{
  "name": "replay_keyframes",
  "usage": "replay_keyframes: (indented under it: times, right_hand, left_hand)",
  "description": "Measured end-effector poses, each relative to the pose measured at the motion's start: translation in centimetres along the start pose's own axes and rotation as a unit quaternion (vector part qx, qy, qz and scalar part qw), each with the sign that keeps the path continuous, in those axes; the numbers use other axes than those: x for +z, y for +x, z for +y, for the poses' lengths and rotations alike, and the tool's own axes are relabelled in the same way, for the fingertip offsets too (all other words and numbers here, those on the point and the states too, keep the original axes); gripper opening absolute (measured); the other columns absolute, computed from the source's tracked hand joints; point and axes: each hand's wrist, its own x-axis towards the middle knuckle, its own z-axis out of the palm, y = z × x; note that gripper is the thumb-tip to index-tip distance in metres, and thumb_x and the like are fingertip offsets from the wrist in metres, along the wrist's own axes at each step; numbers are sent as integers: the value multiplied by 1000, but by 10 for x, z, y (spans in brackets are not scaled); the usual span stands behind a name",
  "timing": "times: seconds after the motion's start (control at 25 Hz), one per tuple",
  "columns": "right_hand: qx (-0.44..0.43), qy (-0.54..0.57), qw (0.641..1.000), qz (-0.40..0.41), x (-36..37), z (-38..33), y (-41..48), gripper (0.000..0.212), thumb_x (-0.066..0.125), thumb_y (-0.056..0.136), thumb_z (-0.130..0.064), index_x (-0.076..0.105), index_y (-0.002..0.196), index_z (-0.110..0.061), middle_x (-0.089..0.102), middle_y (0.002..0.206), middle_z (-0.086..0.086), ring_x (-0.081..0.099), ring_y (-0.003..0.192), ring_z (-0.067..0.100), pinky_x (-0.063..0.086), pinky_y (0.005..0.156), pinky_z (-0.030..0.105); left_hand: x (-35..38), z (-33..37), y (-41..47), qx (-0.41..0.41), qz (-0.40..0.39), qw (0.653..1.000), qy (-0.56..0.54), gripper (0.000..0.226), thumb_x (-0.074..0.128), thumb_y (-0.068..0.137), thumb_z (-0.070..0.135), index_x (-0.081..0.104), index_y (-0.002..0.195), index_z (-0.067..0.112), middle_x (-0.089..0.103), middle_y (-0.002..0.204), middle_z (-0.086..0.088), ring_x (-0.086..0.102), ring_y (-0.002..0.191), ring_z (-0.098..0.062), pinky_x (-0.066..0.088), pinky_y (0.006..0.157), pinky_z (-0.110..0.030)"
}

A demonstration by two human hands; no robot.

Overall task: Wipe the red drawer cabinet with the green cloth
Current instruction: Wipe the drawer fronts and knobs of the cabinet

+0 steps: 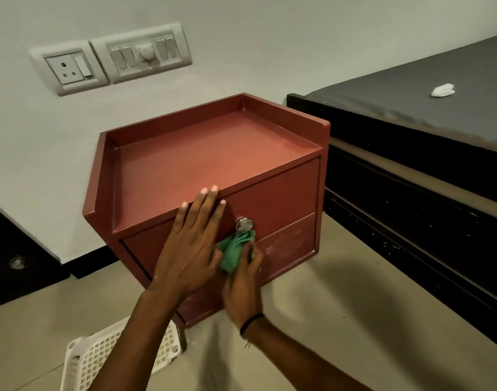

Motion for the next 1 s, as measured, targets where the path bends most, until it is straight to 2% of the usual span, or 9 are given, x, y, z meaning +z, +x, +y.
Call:
replay_keyframes:
  times: [0.12,0.28,0.48,0.56,0.68,0.76,0.84,0.92,1.0]
  right_hand:
    - [-26,20,999,-26,14,-4,-15,83,58,87,3,13,154,-18,9,156,-4,35,139,12,40,112,29]
    - [6,31,999,18,-3,-1,12,75,59,69,20,38,130,-19,26,137,-3,51,118,11,54,94,29]
    - [-20,27,996,78,-29,12,38,80,54,62,26,48,130,-17,32,130,-5,40,111,-5,43,99,11]
    - [3,42,989,141,-41,16,56,77,52,62,28,51,128,-11,36,129,-1,43,115,2,39,99,7]
    - [20,53,969,240,-60,18,79,67,52,67,26,52,127,-5,45,128,13,49,114,13,40,100,16]
    - [27,46,949,311,-78,22,102,51,58,77,14,54,126,-2,50,123,19,51,108,13,38,93,18]
    - [75,105,919,373,-99,26,133,42,60,85,0,54,127,-1,53,124,22,54,111,26,36,93,19]
    - [99,136,912,374,-103,23,145,46,59,89,-6,49,134,-1,52,131,20,54,120,31,35,98,18]
    - [74,114,932,337,-86,17,127,50,59,93,-11,45,139,2,48,140,20,49,127,31,31,103,12]
  left_hand:
    - [3,-1,-1,-3,5,1000,-3,84,49,81,27,19,157,10,-1,168,-9,-2,155,-25,10,124,-52]
    - [7,-2,-1,-10,6,1000,6,86,50,81,27,15,158,10,-2,168,-9,-3,155,-24,10,124,-51]
    - [7,-3,-2,-2,13,1000,26,86,51,80,27,18,157,9,-2,168,-10,-2,155,-24,12,124,-51]
    - [7,-4,-4,6,18,999,41,88,54,79,25,18,157,9,-2,168,-10,-2,155,-25,12,124,-50]
    - [9,-5,-12,8,29,998,54,88,56,79,21,19,157,8,0,167,-11,-1,155,-26,13,124,-49]
    - [12,-9,-23,7,34,997,64,86,55,79,20,19,157,8,2,167,-11,0,155,-26,15,124,-50]
    - [14,-15,-33,3,37,996,77,84,54,81,20,20,157,8,4,167,-12,2,155,-27,18,123,-51]
    - [17,-20,-41,-1,38,996,81,81,54,82,19,23,156,8,8,167,-13,5,155,-28,20,123,-51]
    - [20,-22,-49,2,33,996,83,79,54,81,20,28,155,9,14,166,-13,11,154,-29,22,122,-51]
